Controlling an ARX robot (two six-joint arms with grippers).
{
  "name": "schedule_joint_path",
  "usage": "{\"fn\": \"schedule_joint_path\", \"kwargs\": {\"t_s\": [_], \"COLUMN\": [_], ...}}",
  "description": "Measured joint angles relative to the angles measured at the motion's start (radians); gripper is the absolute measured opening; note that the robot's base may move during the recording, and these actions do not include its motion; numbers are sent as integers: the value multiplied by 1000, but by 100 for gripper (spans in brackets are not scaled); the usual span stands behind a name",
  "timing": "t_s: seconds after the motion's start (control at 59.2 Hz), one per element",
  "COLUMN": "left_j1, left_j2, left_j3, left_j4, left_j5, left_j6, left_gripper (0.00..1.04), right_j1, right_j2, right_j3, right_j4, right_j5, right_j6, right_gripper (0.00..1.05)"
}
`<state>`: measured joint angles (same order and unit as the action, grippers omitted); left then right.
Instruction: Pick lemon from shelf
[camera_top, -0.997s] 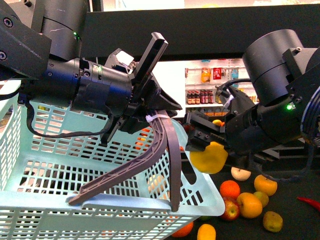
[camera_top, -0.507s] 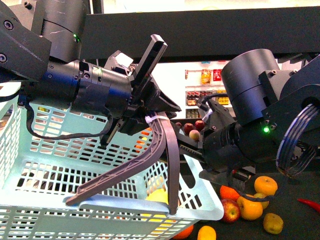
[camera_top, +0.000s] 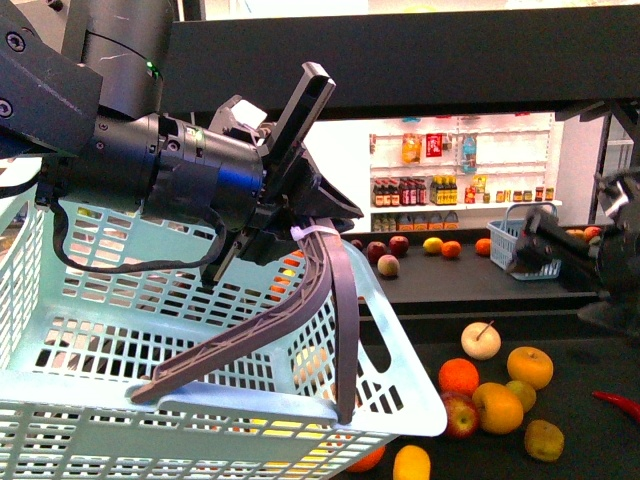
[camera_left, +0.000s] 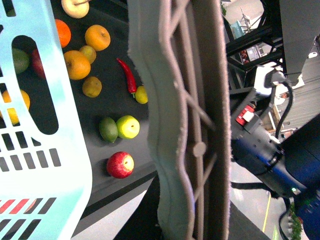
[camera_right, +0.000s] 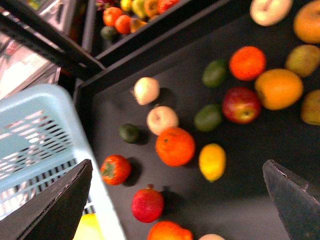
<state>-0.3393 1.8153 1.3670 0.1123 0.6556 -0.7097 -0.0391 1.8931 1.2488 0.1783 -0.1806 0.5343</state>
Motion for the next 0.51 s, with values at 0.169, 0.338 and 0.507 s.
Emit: {"fn": "schedule_joint_path", "kwargs": {"t_s": [0.169, 0.338, 0.507], "left_j1": [0, 0, 0], "left_j2": [0, 0, 0], "left_j3": [0, 0, 0], "left_j4": [0, 0, 0], "left_j5": [2, -1, 0], "left_j6": [0, 0, 0], "left_gripper": [9, 9, 9], "right_j1": [-12, 23, 60], "right_j2": [200, 398, 555], "right_j3": [34, 137, 258], "right_j4": [-11, -21, -47], "right_j5": [22, 54, 53], "right_j6": [-12, -32, -30], "right_gripper": [102, 102, 102]}}
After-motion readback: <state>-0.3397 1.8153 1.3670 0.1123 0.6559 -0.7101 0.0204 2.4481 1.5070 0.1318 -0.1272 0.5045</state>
